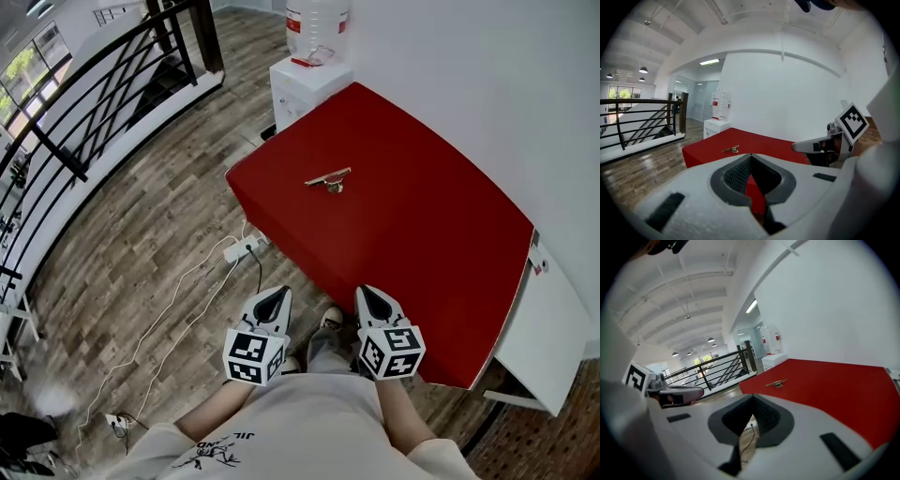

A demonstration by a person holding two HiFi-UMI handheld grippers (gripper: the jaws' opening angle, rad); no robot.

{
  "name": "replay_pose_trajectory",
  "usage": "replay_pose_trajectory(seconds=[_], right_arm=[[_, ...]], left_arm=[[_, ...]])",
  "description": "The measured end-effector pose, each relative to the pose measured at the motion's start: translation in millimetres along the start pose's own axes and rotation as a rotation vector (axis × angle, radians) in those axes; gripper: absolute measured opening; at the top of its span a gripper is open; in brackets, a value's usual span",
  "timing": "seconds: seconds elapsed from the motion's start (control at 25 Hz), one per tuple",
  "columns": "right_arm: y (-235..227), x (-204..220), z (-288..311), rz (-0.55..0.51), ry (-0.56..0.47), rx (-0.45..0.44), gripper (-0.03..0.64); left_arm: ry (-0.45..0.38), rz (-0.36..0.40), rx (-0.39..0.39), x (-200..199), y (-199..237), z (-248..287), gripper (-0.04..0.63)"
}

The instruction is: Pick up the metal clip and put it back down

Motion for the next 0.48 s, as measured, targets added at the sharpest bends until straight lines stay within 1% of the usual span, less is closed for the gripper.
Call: replay_pose_trajectory(seconds=[0.24,0.48], right_arm=[[-57,-38,46,-0.034,-0.007,-0.034,0.004],[-103,-63,77,-0.04,-0.023,-0.065,0.003]], left_arm=[[-0.023,0.005,-0.016,-39,0,71,0.005],[-0.035,0.005,-0.036,-59,-3,120,0.005]])
Point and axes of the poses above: the fingertips, and each gripper's own axes: z forward along the fingers, y to its left, x out of its underside, the point moved 5 cm from there along -z, backward along the fingers, and after that the axes turned 8 degrees about -z, right-handed, at the moved point
